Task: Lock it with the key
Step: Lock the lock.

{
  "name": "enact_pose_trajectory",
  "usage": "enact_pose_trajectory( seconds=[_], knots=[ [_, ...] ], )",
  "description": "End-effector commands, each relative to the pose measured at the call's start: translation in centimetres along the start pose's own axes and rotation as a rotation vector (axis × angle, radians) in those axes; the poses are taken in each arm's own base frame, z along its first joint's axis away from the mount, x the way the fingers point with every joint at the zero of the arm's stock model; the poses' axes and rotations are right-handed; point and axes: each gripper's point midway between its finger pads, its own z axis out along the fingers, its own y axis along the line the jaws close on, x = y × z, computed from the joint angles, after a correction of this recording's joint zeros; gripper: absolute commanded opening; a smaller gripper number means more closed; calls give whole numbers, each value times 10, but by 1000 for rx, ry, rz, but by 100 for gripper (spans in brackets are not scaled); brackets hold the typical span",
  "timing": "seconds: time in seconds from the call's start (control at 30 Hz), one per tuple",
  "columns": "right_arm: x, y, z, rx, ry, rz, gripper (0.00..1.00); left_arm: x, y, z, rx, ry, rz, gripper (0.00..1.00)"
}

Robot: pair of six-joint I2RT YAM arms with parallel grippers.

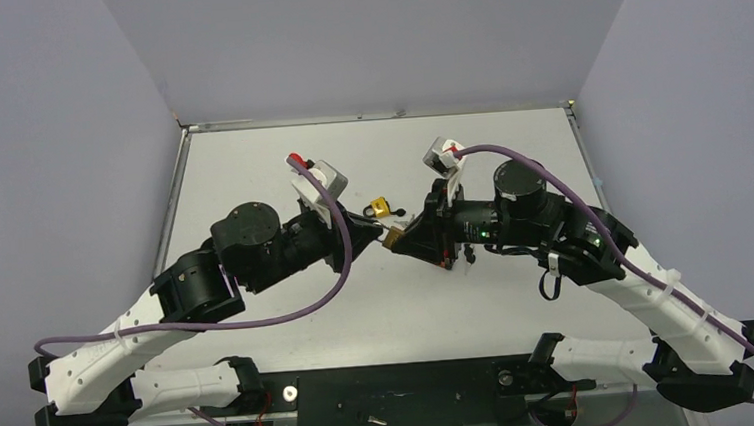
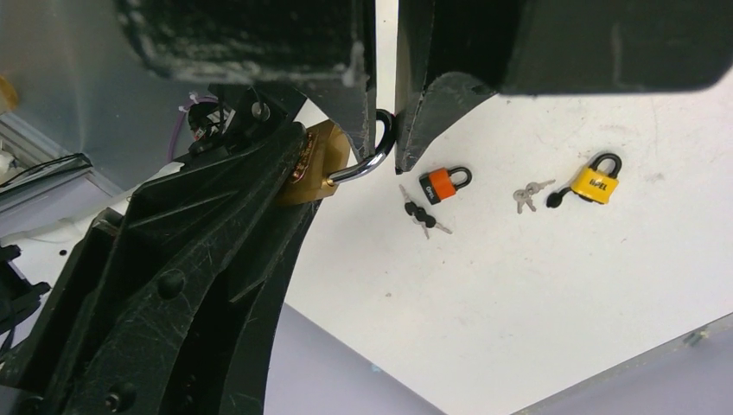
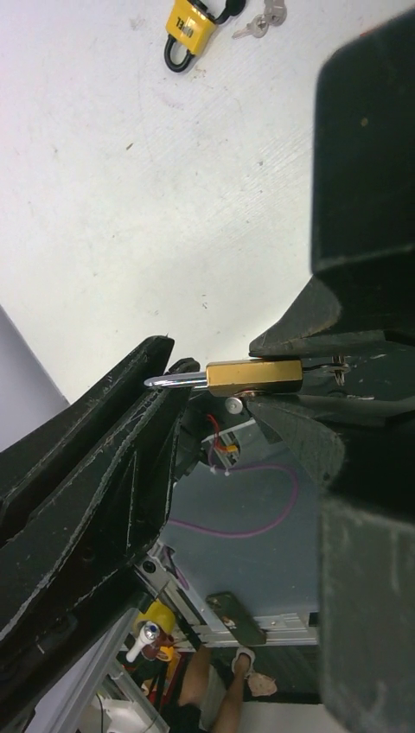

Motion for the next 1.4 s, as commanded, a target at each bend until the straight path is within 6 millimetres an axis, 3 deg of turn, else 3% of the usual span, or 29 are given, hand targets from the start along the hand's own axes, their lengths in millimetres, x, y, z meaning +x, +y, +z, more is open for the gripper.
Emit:
enact_pose_trajectory(
  seconds=[0.0, 0.53, 1.1, 1.2, 1.33, 1.37],
  knots=[
    [-111, 3, 11, 30, -388, -125, 0, 73, -68, 4, 294, 287, -22, 0],
    [-159, 9, 7, -24, -510, -139, 0, 67, -108, 10, 471, 256, -109, 0],
    [-165, -8, 31, -34, -502, -110, 0, 71, -139, 21, 556, 285, -128, 0],
    [-165, -14, 31, -26, -499, -103, 0, 68, -129, 25, 493, 266, -131, 0],
    [-156, -18, 27, -8, -492, -104, 0, 49, -81, 31, 301, 178, -182, 0],
    [-151, -19, 24, 1, -490, -111, 0, 34, -64, 29, 263, 125, -205, 0]
  ],
)
